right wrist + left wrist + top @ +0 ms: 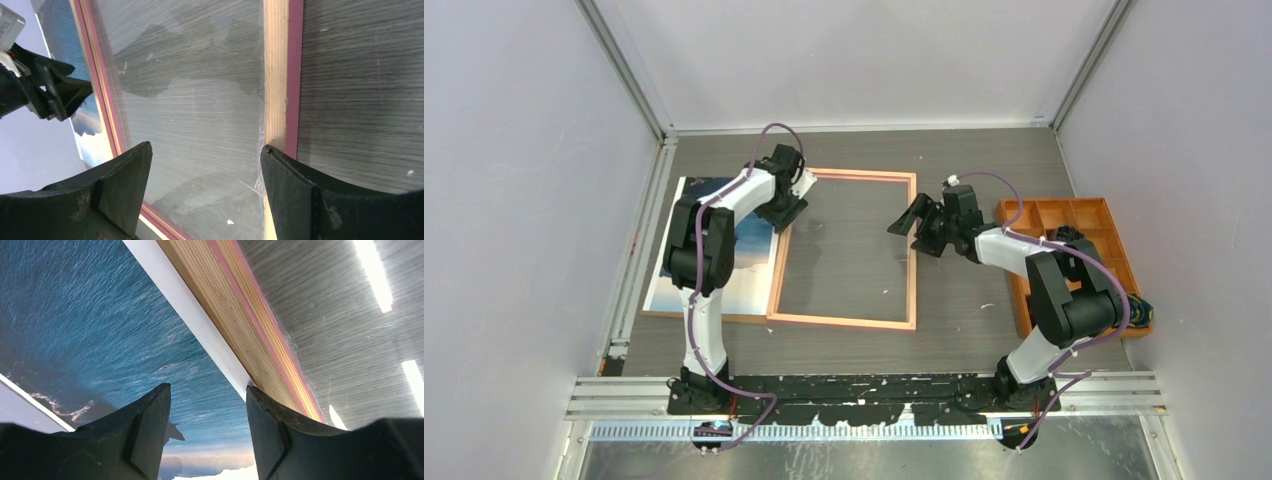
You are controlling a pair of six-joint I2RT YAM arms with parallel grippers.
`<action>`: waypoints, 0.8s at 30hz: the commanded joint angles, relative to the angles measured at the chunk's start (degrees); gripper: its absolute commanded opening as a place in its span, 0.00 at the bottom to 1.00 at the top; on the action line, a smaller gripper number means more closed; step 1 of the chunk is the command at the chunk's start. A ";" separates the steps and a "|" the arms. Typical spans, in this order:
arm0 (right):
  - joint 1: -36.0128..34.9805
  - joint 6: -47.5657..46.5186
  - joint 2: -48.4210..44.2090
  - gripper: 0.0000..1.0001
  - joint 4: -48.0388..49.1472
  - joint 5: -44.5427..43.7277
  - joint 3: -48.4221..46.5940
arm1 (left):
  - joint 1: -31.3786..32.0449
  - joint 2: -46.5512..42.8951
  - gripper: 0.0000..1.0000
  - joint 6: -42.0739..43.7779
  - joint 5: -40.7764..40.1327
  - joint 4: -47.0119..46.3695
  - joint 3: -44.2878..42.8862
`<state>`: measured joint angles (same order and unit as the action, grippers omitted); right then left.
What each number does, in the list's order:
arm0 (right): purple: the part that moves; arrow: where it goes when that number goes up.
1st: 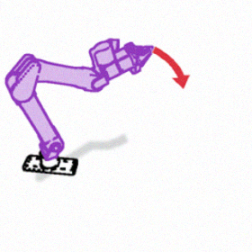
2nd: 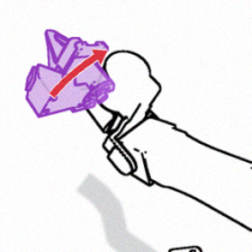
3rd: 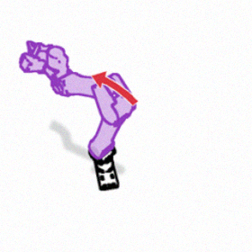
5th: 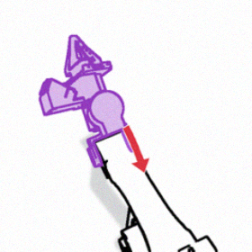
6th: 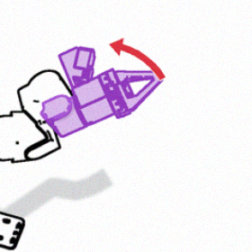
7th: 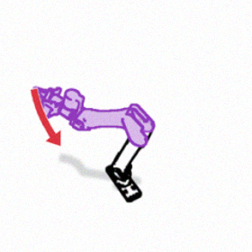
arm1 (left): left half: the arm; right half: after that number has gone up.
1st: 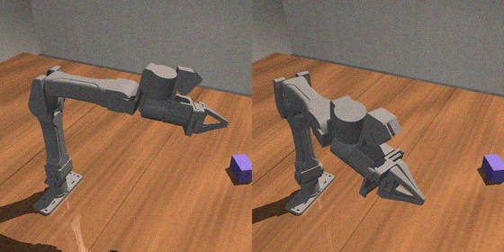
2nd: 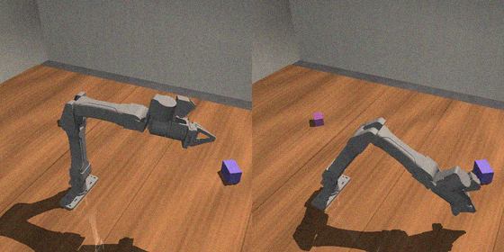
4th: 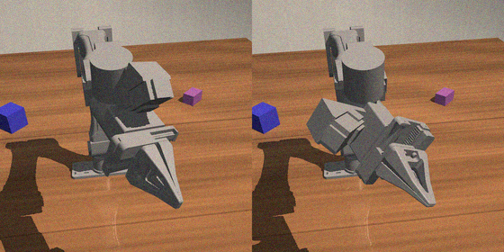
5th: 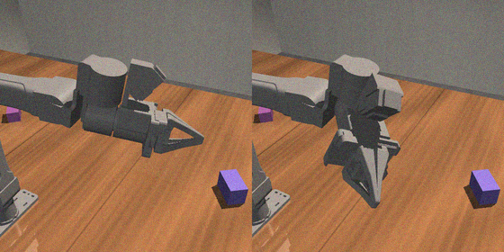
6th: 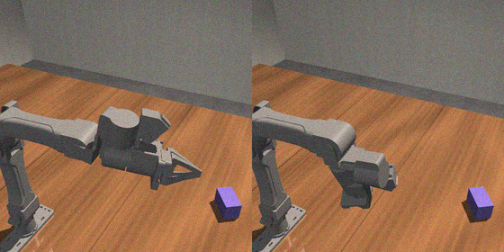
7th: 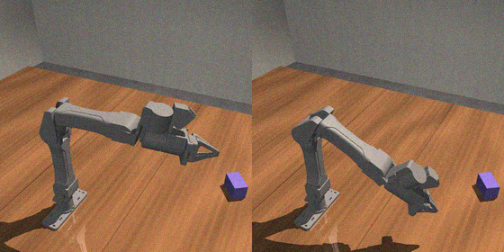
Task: Put the photo into the frame
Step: Pick up the photo frame item from the photo frame.
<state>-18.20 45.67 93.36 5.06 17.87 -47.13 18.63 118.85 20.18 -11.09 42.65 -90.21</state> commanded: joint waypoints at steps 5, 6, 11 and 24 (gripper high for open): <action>-1.16 11.02 -5.17 0.83 13.93 11.47 2.63 | 1.41 -0.35 0.60 -0.48 5.03 -2.54 -0.42; -1.13 11.73 -5.60 0.82 14.76 11.83 2.90 | 1.41 -0.37 0.60 -0.44 5.03 -2.59 -0.36; -0.96 14.23 -7.66 0.82 17.26 12.86 3.93 | 1.41 -0.54 0.60 -0.49 5.05 -2.75 -0.17; 2.56 42.15 7.14 0.77 60.17 20.72 12.29 | 1.41 -1.14 0.59 -0.63 4.61 -2.78 0.10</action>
<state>-15.57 74.89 93.38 44.34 33.65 -36.12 18.61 118.85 20.93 -11.00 42.02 -90.19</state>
